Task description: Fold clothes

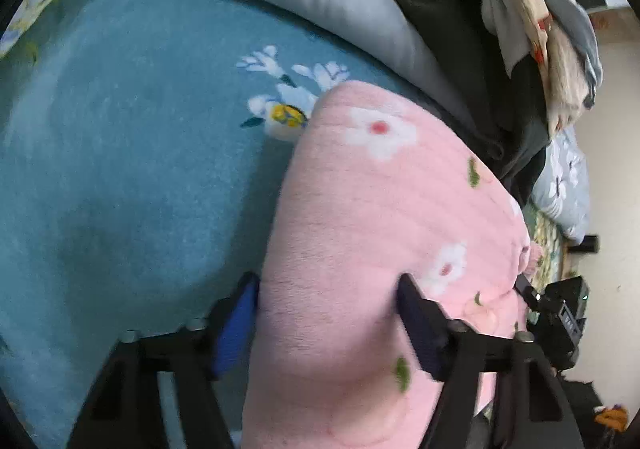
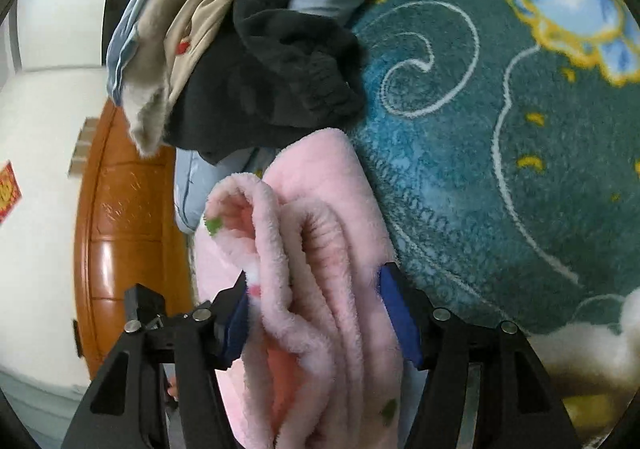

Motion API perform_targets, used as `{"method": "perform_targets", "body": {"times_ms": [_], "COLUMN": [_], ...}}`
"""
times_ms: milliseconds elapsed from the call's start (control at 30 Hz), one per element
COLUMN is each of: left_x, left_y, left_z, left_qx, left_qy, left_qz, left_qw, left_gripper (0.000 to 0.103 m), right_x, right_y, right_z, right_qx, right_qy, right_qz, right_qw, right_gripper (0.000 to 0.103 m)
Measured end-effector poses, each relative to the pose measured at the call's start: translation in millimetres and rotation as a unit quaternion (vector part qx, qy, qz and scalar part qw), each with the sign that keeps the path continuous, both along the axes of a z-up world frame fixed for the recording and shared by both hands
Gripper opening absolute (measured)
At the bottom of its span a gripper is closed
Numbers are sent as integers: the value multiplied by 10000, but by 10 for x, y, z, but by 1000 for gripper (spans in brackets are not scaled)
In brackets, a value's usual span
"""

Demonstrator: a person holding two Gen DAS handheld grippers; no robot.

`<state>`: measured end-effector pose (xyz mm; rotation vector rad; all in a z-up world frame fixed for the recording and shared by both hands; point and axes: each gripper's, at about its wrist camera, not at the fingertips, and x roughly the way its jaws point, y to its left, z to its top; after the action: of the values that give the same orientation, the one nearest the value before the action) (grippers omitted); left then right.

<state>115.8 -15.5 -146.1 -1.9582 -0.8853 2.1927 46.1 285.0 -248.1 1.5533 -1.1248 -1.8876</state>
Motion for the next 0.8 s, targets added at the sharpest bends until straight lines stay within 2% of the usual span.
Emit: {"method": "perform_targets", "body": {"times_ms": [33,100,167,300,367,467,600,700,800], "left_x": [-27,-90,-128,-101,-67,13,176,316,527], "left_y": [47,189,281,257,194,-103,-812,-1448,-2147], "left_z": [21,109,216,605,841,1227,1664,1845,1882], "left_qx": [-109,-442,-676,-450,-321,-179,-175,-383,-609], "left_qy": [-51,-67,12,593,936,1404,1830,2028,2022], "left_qz": [-116,-506,-761,-870,-1009,-1138,-1098,-895,-517], "left_qw": [9999,9977,9948,9934,9900,9834,9768,9744,9761], "left_gripper": [46,34,30,26,26,25,26,26,26], "right_x": [3,8,36,112,146,153,156,71,-31], "right_y": [-21,-71,-123,-229,-339,-531,-983,-1677,-2444], "right_z": [27,119,282,656,915,1322,1824,2090,2193], "right_qx": [38,294,602,1105,1329,1474,1482,1422,1301], "right_qy": [-4,19,76,208,340,547,861,1046,1122], "right_qz": [-16,8,13,-83,-63,-49,152,498,911], "right_qw": [10000,9996,9982,9936,9905,9876,9851,9830,9809], "right_gripper": [48,40,34,31,31,31,31,31,31]}}
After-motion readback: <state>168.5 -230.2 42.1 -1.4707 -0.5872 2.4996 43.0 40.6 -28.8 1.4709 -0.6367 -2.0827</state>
